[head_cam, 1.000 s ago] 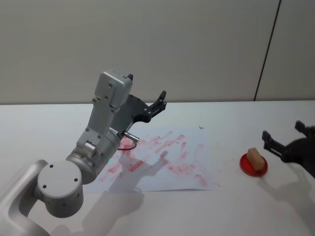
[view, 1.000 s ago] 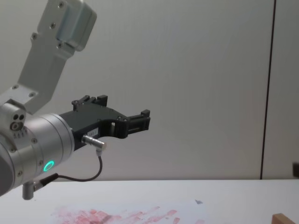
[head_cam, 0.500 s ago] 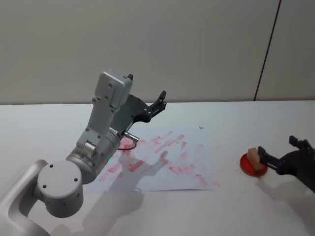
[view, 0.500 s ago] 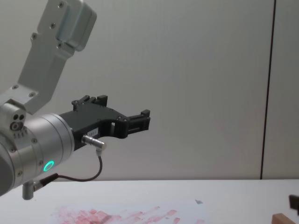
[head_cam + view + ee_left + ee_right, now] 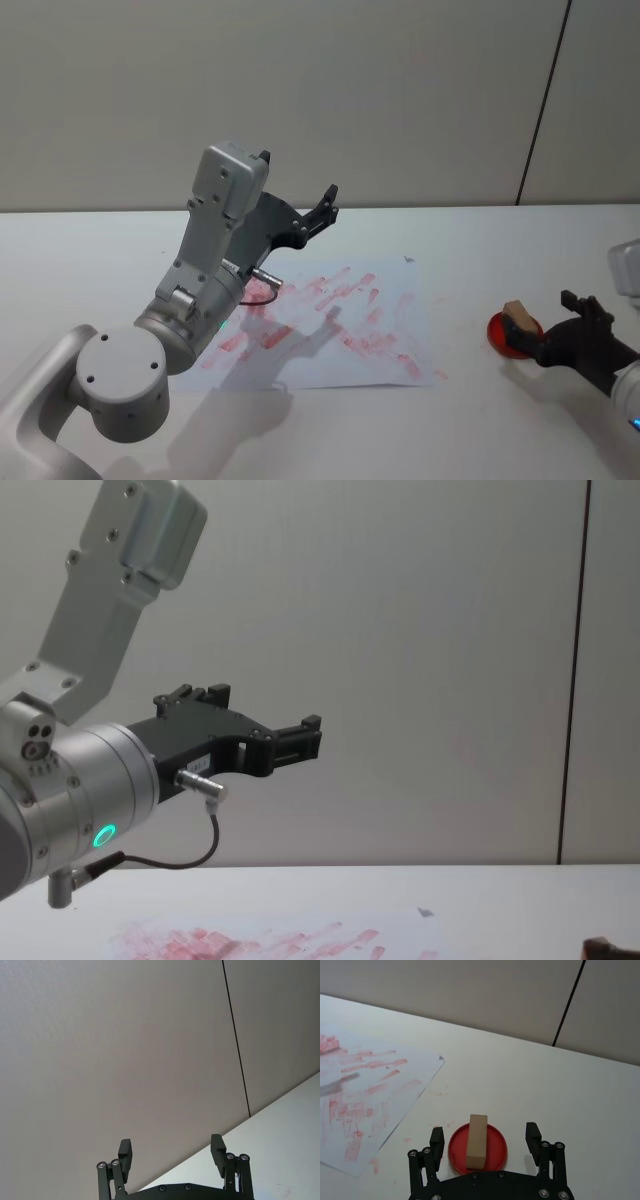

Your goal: Use the one hand to pick up the stamp and affix it onto the A4 paper.

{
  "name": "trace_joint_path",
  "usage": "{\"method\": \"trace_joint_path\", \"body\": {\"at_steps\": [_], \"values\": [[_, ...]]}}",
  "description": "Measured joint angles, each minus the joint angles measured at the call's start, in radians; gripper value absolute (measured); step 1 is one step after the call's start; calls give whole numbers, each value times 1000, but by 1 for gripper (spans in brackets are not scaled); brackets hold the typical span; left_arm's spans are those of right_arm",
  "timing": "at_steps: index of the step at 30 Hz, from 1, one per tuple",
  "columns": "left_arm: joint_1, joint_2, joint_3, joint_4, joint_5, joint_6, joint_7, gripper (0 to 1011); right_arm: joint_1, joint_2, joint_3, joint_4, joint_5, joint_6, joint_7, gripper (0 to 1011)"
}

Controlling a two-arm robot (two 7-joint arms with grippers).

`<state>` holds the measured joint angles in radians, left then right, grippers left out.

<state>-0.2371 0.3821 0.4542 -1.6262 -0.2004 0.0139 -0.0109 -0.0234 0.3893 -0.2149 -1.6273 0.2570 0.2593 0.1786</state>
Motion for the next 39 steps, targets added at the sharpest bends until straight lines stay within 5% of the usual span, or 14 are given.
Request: {"method": "trace_joint_path", "body": {"at_steps": [17,39], "values": [[0,0,0,0,0,0,0,1001,39,-42,-29,56,-55,23,1,960],[0,0,0,0,0,0,0,1001,53,-57,-39,76,-73,30,5,287]]}}
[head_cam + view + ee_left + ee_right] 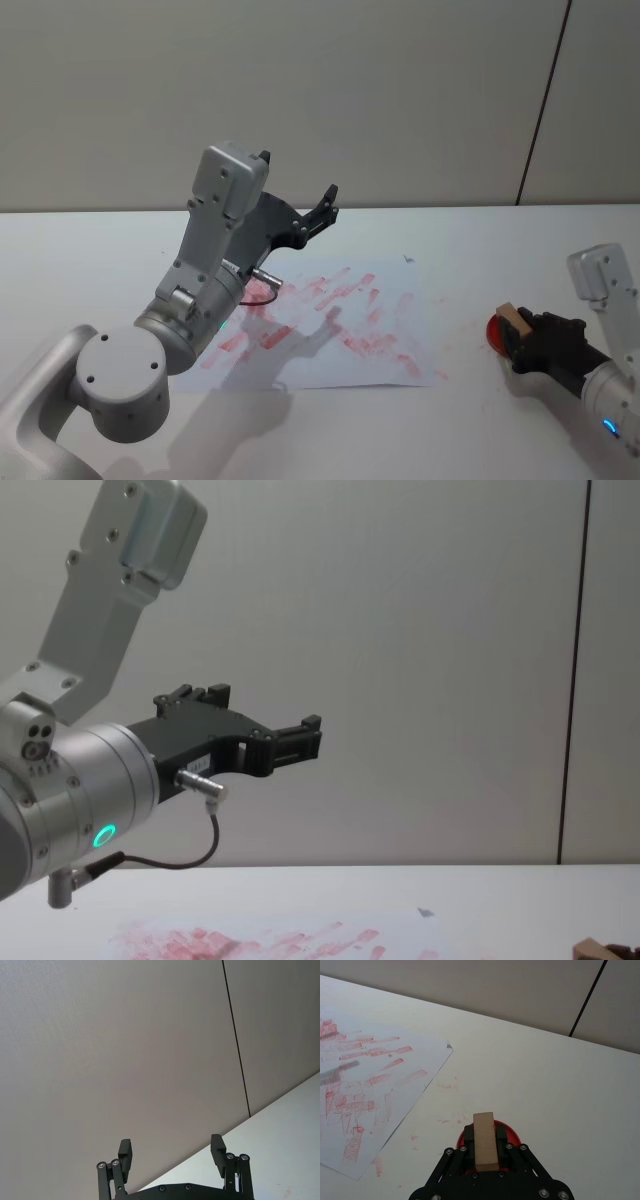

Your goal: Use the one hand to pick up the stamp and affix it onto the A4 paper.

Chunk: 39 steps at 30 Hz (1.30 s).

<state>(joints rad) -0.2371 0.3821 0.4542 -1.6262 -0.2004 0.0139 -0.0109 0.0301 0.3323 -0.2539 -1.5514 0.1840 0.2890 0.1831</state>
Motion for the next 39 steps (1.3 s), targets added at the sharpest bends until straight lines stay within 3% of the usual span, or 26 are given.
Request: {"method": "trace_joint_path", "body": {"at_steps": [4,14,21,39], "values": [[0,0,0,0,0,0,0,1001,1,-1,0,1,-1,1,0,218],[0,0,0,0,0,0,0,1001,3,-2,-1,2,-3,-4,4,219],[0,0,0,0,0,0,0,1001,17,-9,-1,-3,-4,-41,22,219],[0,0,0,0,0,0,0,1001,123,-83,-40,24,-11,-119,178,220]]}}
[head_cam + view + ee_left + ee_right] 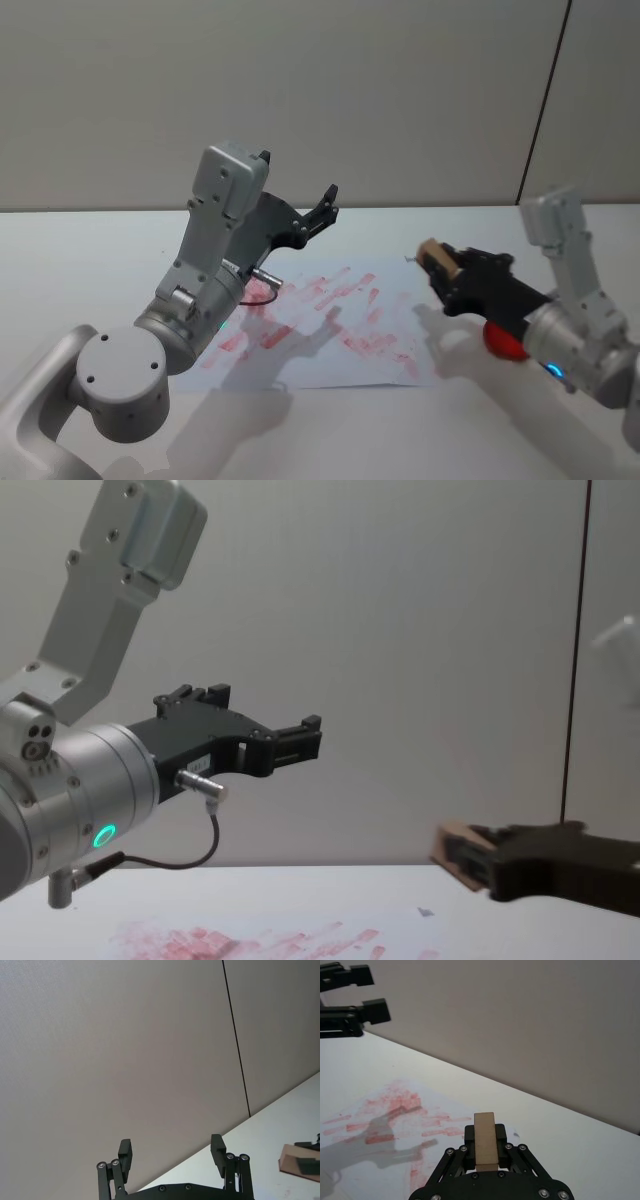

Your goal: Use the one hand to pick up the stamp and affix it onto the A4 paper.

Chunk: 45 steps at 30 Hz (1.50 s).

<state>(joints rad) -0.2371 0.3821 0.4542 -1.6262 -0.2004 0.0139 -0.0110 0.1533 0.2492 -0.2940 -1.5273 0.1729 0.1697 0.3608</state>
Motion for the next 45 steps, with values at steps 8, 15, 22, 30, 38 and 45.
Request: {"method": "trace_joint_path", "body": {"at_steps": [8,15,22,30,38,45], "values": [[0,0,0,0,0,0,0,1001,66,-51,-37,74,-36,15,103,220],[0,0,0,0,0,0,0,1001,121,-96,-73,167,-91,43,180,220],[0,0,0,0,0,0,0,1001,165,-134,-106,256,-132,65,217,220],[0,0,0,0,0,0,0,1001,189,-159,-131,315,-160,85,228,220],[0,0,0,0,0,0,0,1002,196,-167,-142,337,-169,97,222,220],[0,0,0,0,0,0,0,1001,194,-167,-144,337,-162,99,203,220]]}}
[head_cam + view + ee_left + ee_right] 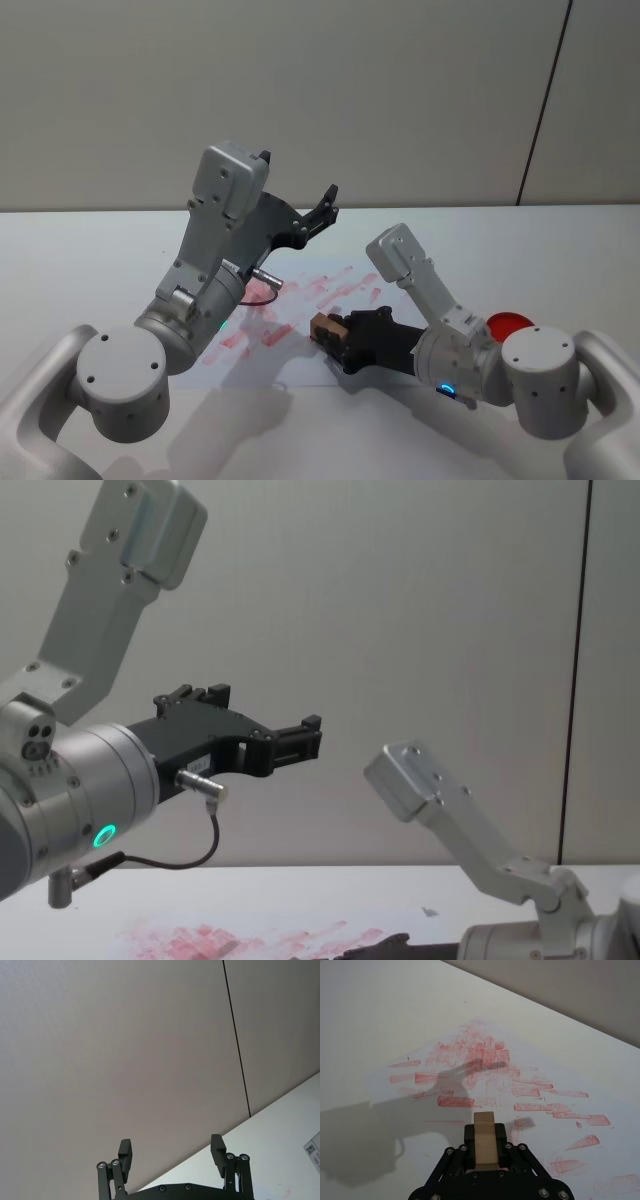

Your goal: Use the one hand to pick up the stamp and affix it onto the A4 paper.

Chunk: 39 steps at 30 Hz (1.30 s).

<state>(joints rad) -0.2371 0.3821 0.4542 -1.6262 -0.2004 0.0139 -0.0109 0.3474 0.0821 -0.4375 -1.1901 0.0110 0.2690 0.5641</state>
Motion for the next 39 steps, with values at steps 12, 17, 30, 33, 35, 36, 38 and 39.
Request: {"method": "trace_joint_path", "body": {"at_steps": [12,17,30,33,35,36,38,39], "values": [[0,0,0,0,0,0,0,1001,-15,11,19,-65,83,-36,-48,220],[0,0,0,0,0,0,0,1001,-30,28,38,-122,130,-50,-76,219],[0,0,0,0,0,0,0,1002,-112,133,121,-296,235,-51,-177,219],[0,0,0,0,0,0,0,1001,-142,171,147,-334,252,-43,-204,220],[0,0,0,0,0,0,0,1001,-163,195,162,-356,262,-35,-224,219],[0,0,0,0,0,0,0,1002,-169,202,167,-363,264,-34,-227,220],[0,0,0,0,0,0,0,1001,-190,225,182,-383,273,-25,-244,220],[0,0,0,0,0,0,0,1001,-195,231,185,-388,275,-22,-248,220]]}}
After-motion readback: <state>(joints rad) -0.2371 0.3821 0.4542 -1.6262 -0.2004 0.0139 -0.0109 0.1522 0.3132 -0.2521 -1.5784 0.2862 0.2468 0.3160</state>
